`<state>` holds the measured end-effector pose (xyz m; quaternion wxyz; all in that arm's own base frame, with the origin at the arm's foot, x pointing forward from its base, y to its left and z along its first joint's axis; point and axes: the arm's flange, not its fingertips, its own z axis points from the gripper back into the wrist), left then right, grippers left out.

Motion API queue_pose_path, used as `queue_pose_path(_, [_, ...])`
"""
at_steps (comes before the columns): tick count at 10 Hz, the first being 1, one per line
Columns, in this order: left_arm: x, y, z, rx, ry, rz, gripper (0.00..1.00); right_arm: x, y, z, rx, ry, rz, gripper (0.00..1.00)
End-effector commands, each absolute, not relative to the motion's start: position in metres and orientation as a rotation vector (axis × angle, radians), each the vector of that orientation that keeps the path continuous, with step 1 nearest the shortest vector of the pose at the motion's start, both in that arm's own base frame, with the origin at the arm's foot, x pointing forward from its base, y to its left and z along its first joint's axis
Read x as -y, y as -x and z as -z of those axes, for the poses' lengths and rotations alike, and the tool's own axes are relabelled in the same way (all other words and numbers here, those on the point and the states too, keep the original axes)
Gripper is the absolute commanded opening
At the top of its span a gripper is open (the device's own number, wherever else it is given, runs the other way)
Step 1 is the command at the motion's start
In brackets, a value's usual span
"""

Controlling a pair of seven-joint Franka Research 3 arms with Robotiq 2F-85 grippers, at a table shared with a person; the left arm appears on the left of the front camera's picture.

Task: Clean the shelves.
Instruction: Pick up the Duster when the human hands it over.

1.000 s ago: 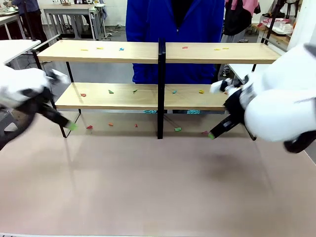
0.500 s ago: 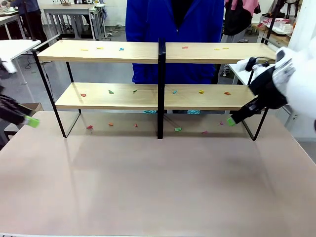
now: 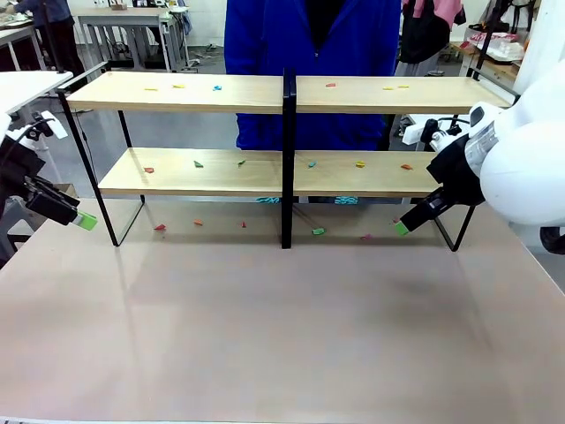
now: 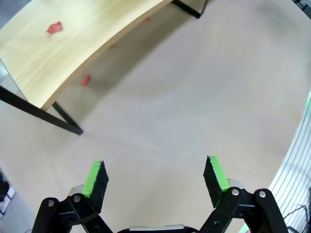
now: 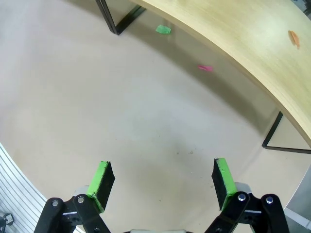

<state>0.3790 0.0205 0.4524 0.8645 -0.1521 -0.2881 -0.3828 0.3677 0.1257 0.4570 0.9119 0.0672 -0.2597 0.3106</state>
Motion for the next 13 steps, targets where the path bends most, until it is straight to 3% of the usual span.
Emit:
queue_pose_path(1, [-0.022, -0.378, -0.456, 0.614, 0.335, 0.802, 1.00, -0.127, -0.368, -0.460, 0.554, -0.160, -0.618, 1.00])
queue_pose_path(4, [-0.023, -0.378, -0.454, 0.605, 0.316, 0.796, 1.00, -0.127, -0.368, -0.460, 0.554, -0.160, -0.618, 1.00])
queue_pose_path(7, [-0.030, -0.262, -0.525, 0.821, 0.327, 1.002, 1.00, -0.104, -0.339, -0.497, 0.613, -0.151, -0.653, 1.00])
queue_pose_path(9, [-0.039, -0.218, -0.542, 0.926, 0.314, 1.004, 1.00, -0.064, -0.297, -0.539, 0.667, -0.139, -0.641, 1.00])
queue_pose_path(13, [-0.037, -0.211, -0.552, 0.967, 0.330, 1.014, 1.00, -0.005, -0.254, -0.576, 0.847, -0.103, -0.560, 1.00])
